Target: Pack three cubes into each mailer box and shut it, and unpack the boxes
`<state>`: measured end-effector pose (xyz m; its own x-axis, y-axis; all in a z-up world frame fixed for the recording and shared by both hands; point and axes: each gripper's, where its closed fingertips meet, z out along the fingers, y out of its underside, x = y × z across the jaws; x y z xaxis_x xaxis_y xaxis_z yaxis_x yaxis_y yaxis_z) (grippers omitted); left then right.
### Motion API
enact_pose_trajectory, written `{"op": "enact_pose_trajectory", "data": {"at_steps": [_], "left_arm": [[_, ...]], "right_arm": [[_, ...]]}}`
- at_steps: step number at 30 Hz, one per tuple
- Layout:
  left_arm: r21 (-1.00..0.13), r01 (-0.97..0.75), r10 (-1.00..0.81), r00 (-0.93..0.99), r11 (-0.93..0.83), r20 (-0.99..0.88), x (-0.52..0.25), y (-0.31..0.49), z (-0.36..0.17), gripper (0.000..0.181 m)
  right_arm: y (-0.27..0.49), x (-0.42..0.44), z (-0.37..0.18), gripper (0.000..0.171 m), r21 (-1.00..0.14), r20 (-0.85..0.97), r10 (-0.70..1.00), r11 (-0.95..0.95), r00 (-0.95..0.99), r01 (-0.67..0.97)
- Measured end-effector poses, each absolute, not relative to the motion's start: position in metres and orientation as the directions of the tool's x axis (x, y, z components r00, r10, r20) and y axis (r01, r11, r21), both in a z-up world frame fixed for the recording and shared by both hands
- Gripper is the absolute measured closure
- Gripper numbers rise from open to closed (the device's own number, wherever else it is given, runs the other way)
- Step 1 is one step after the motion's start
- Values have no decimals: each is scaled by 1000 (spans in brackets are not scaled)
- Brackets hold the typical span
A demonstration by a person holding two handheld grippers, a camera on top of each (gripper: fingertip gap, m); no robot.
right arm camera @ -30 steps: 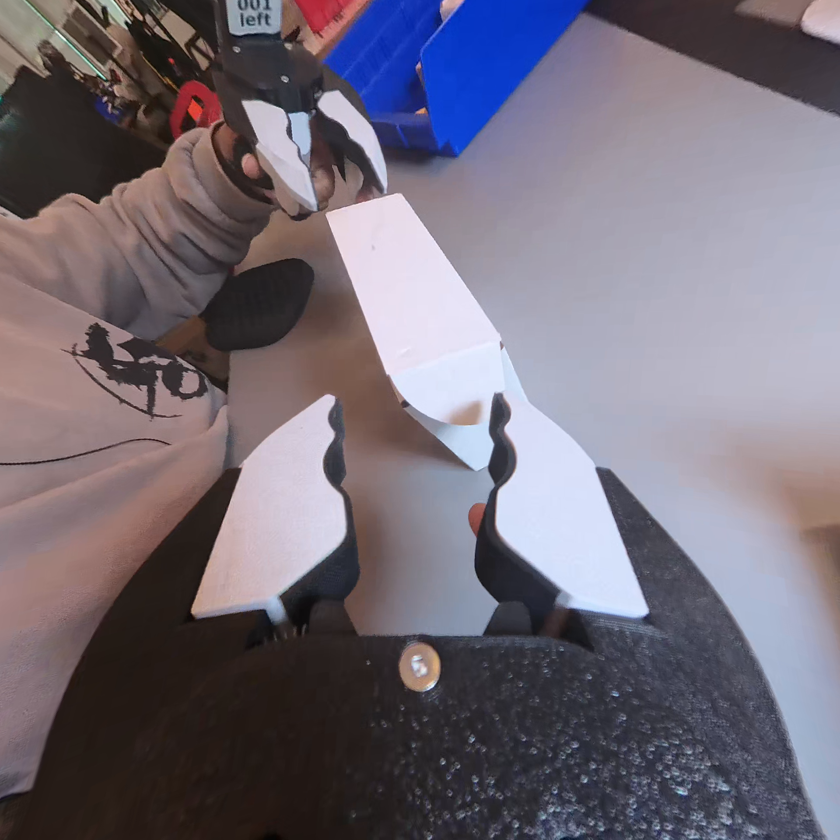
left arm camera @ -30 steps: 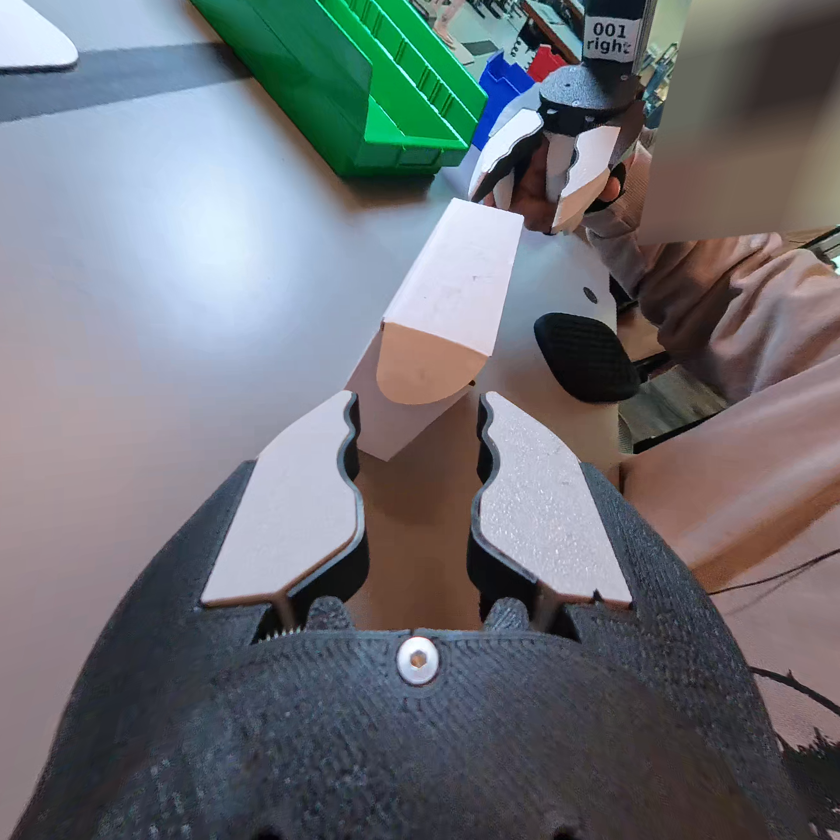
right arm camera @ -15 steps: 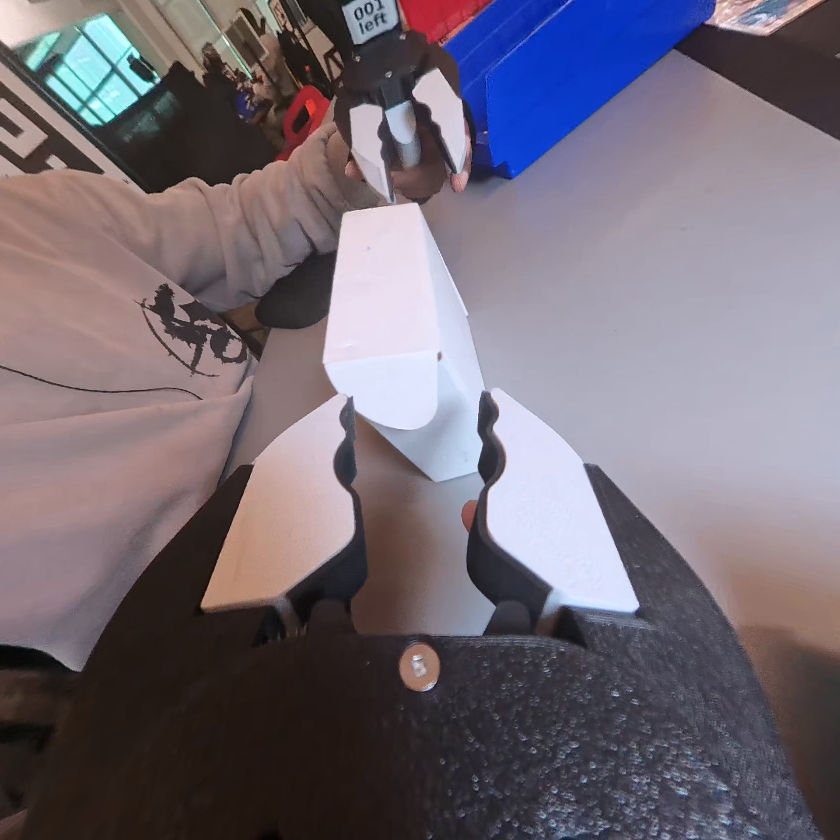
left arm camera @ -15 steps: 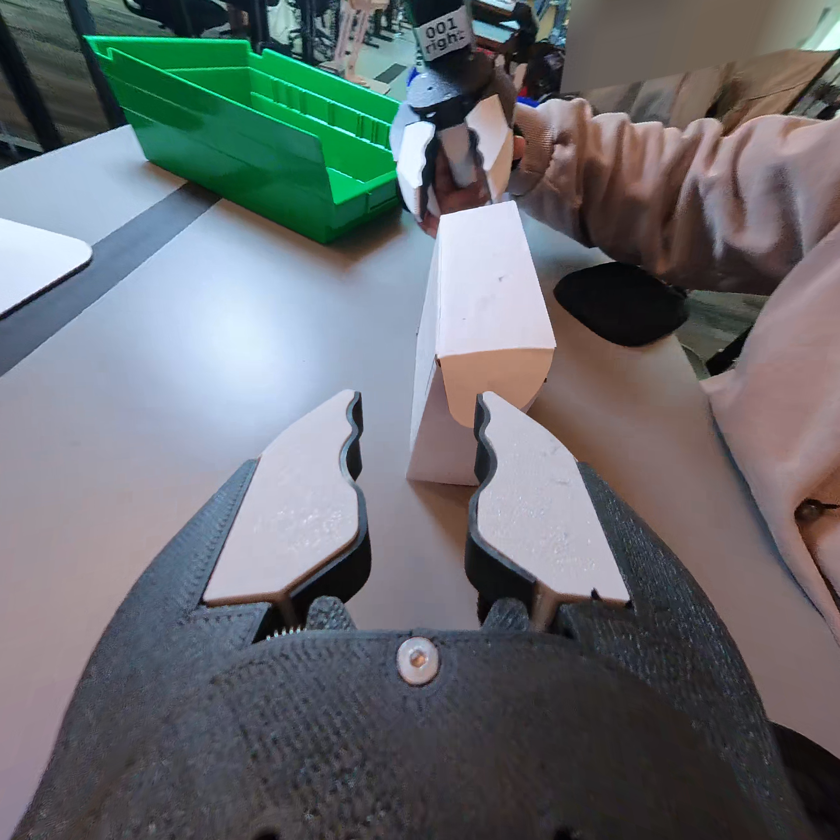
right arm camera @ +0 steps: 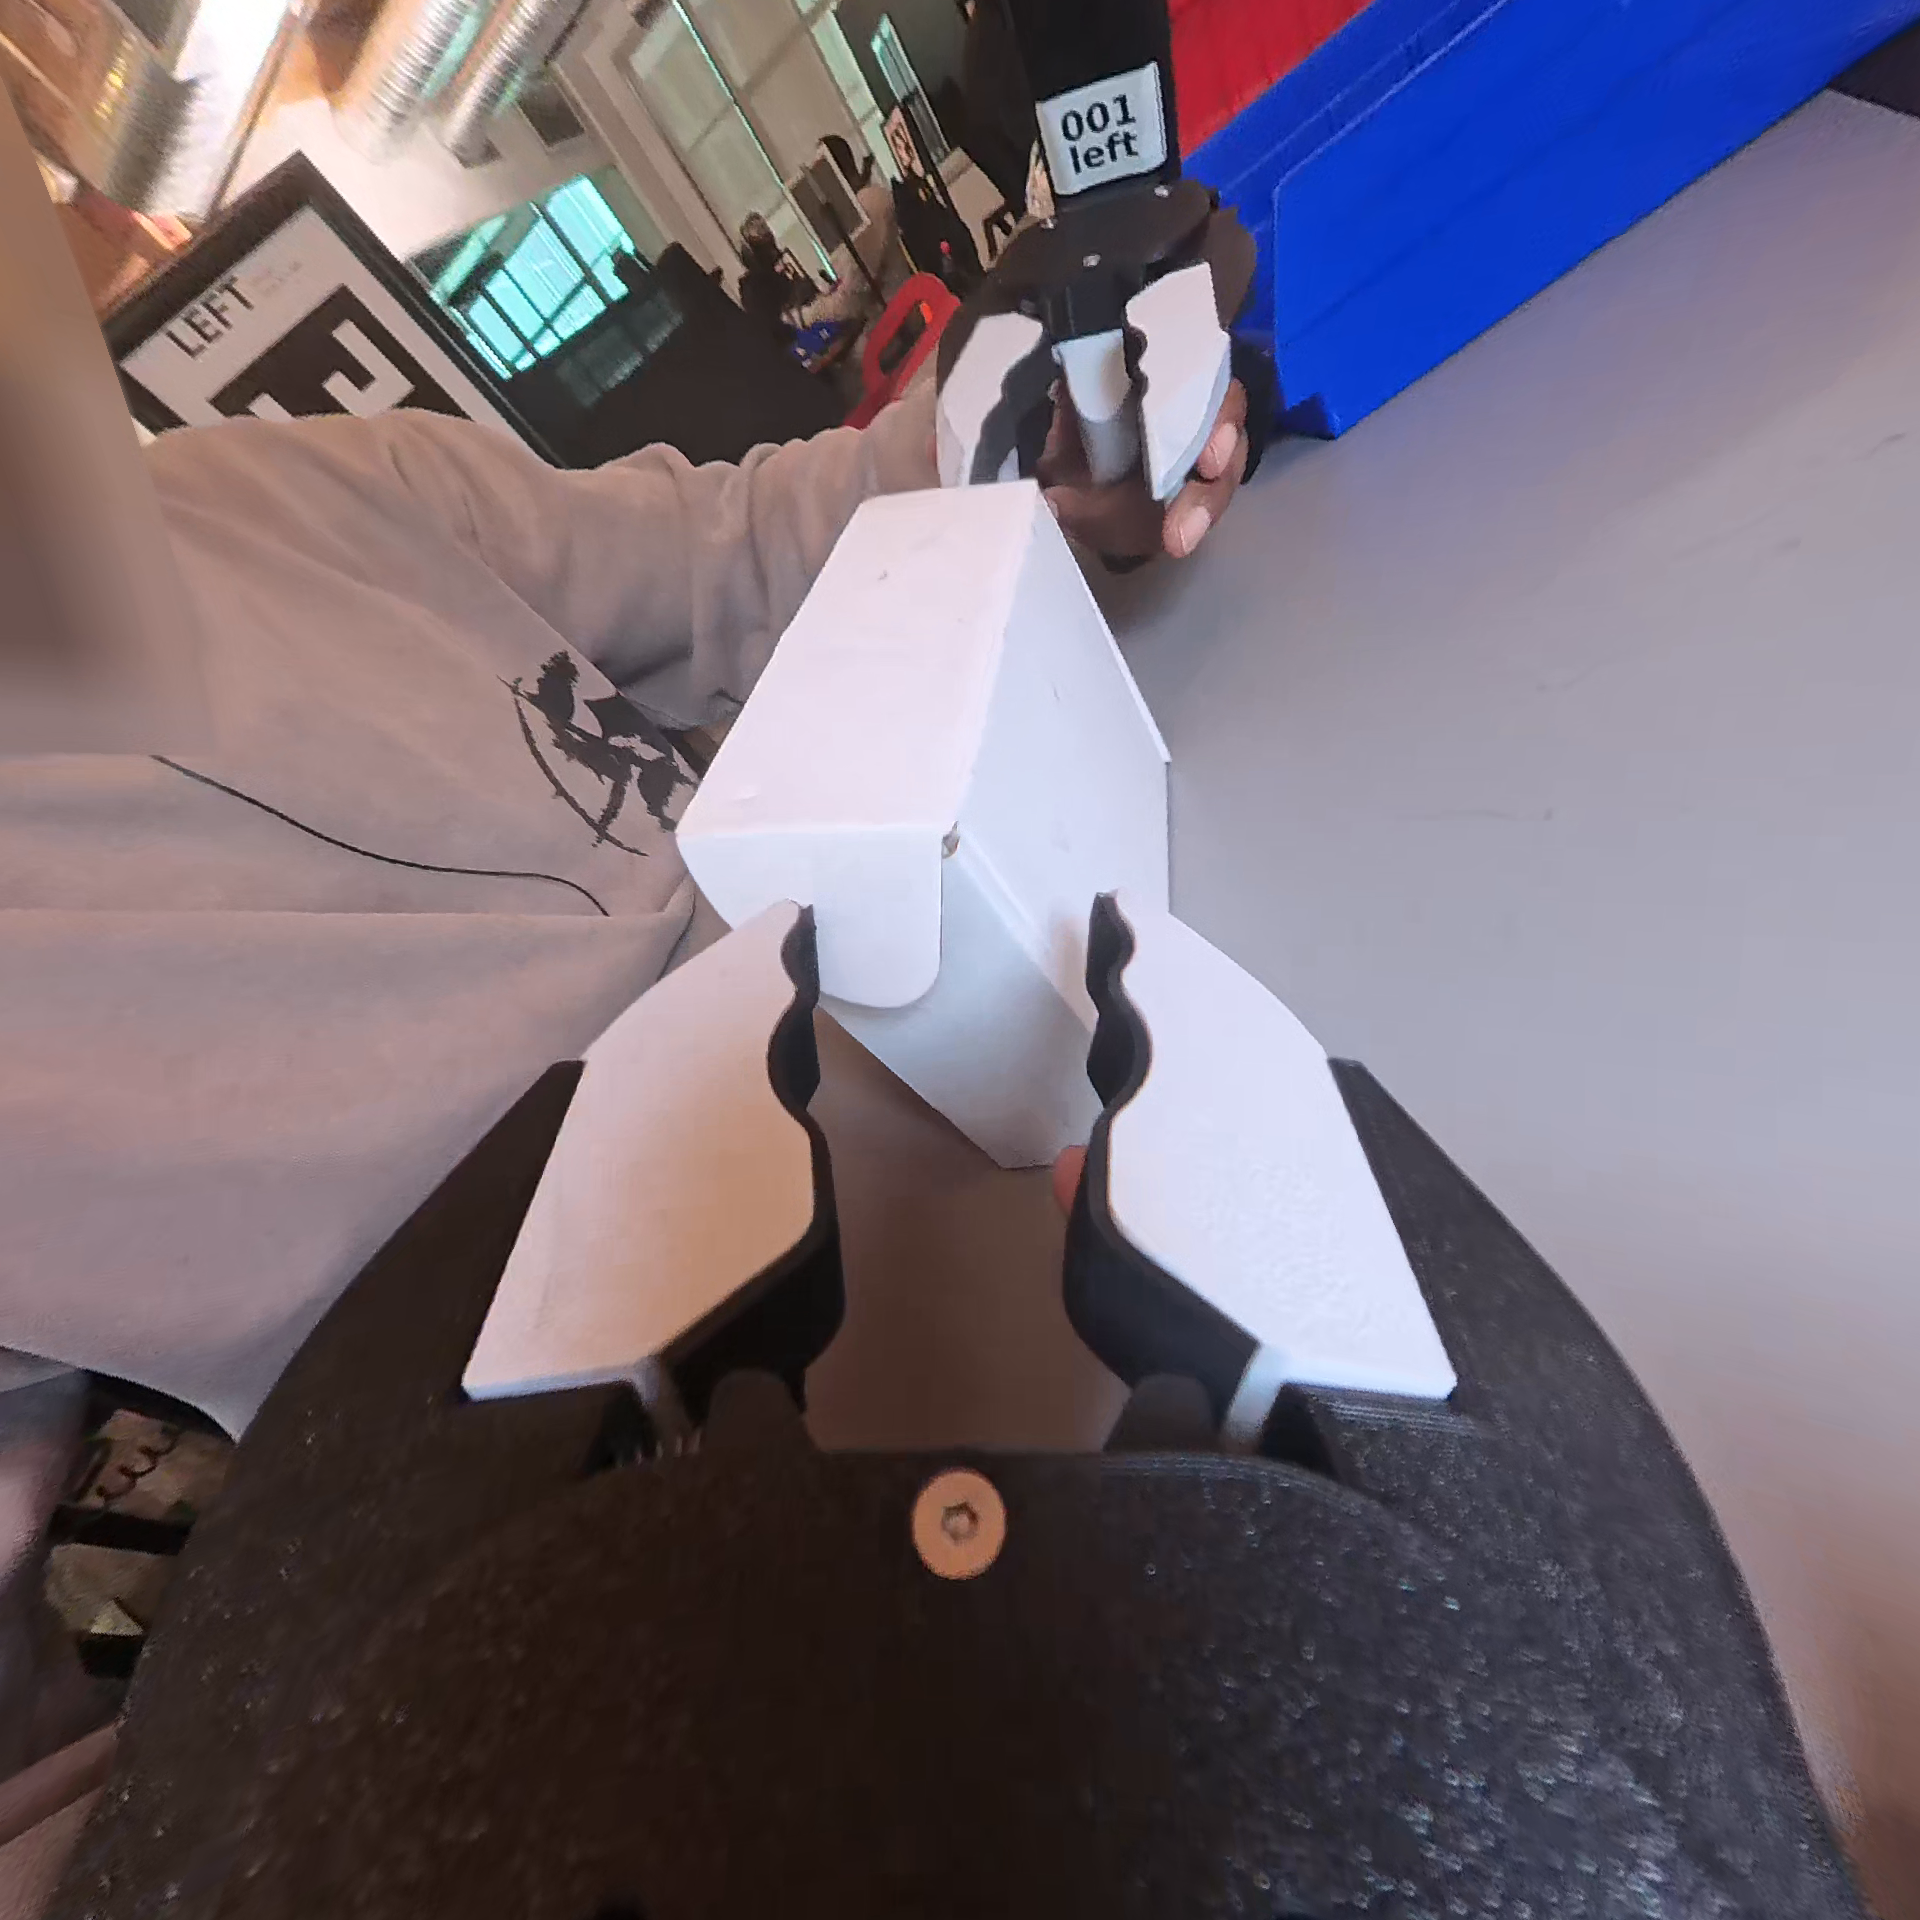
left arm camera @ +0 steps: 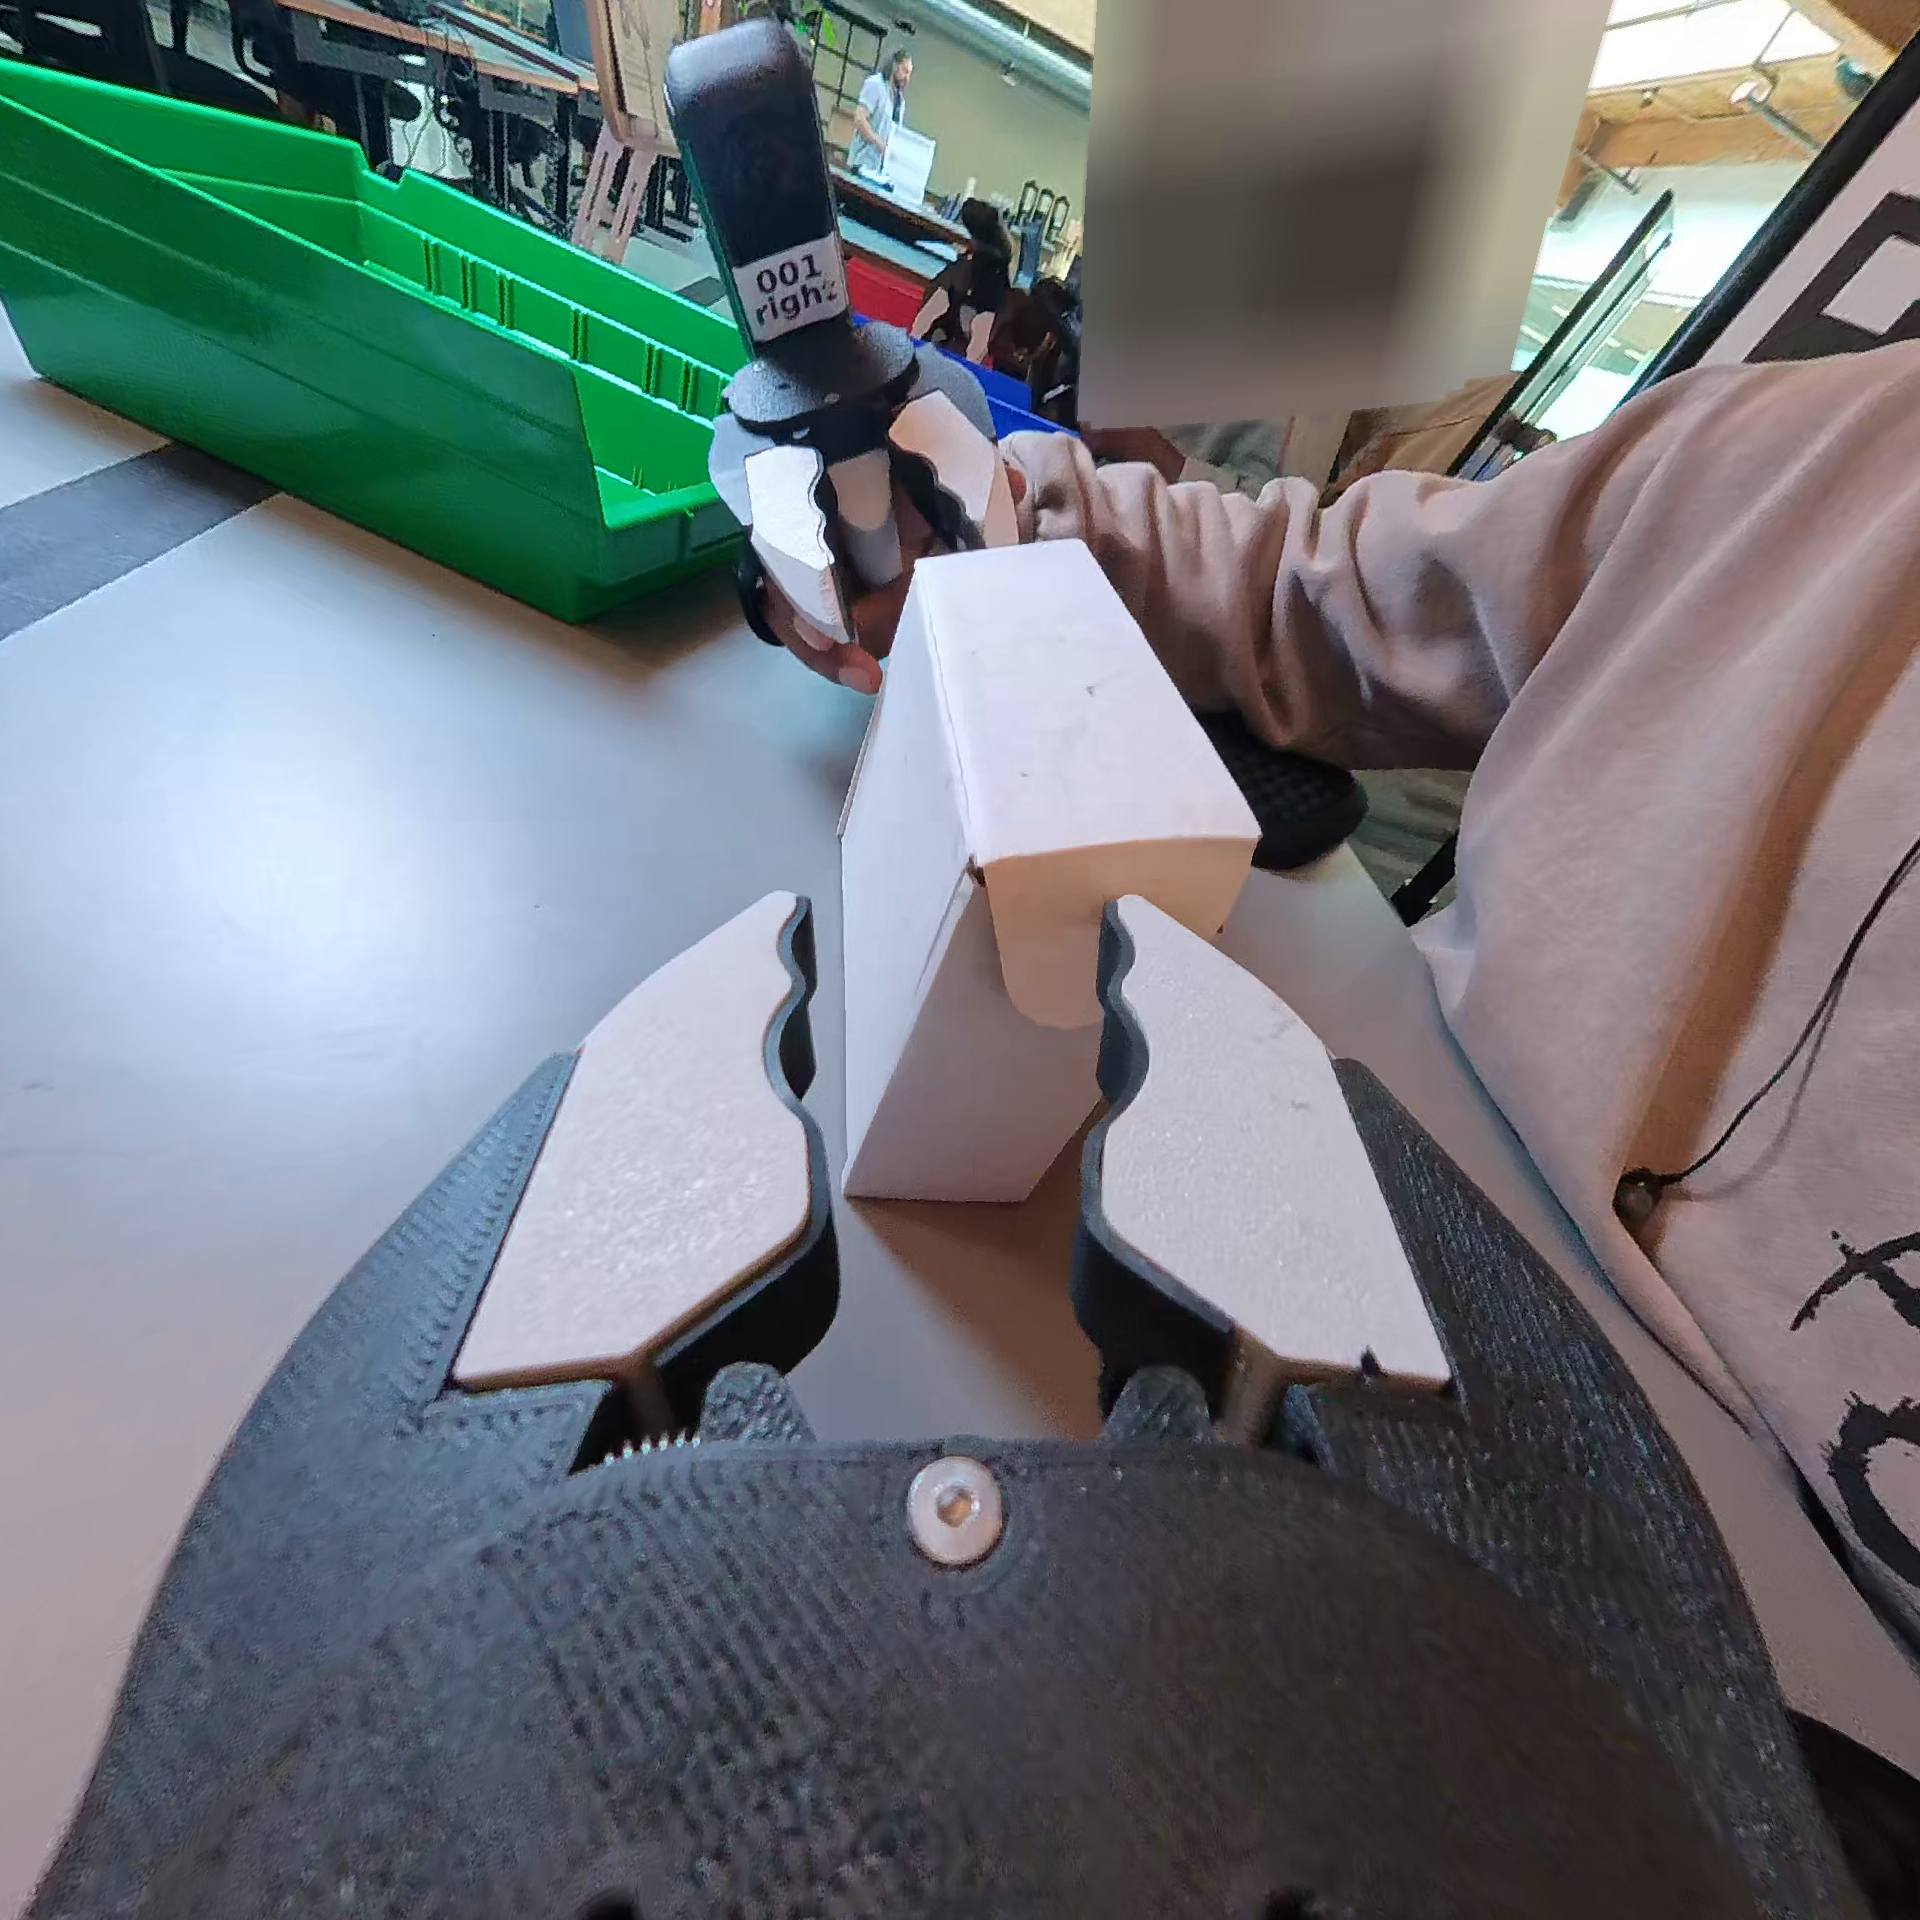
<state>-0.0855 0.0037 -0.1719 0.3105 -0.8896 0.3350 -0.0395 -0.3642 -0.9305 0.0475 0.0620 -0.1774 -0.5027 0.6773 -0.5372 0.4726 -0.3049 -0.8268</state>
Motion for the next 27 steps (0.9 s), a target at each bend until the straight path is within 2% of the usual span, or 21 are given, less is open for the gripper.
{"op": "enact_pose_trajectory", "data": {"at_steps": [11, 14, 16, 21, 27], "left_arm": [[-921, 57, -881, 274, -386, 386, -82, 13, -154, 133], [-925, 6, -891, 266, -380, 368, -72, 10, -160, 132], [-930, -3, -894, 274, -368, 353, -71, 11, -159, 130], [-936, 38, -900, 266, -349, 346, -96, 5, -150, 123], [-900, -57, -887, 212, -431, 411, -91, 2, -183, 122]], "right_arm": [[58, 44, -166, 123, -839, -536, 656, -347, -531, 419], [58, 40, -156, 129, -841, -539, 650, -377, -536, 388], [53, 37, -163, 126, -850, -516, 673, -327, -530, 413], [62, 48, -159, 118, -851, -523, 663, -364, -536, 379], [61, 47, -179, 119, -836, -536, 657, -328, -529, 440]]}}
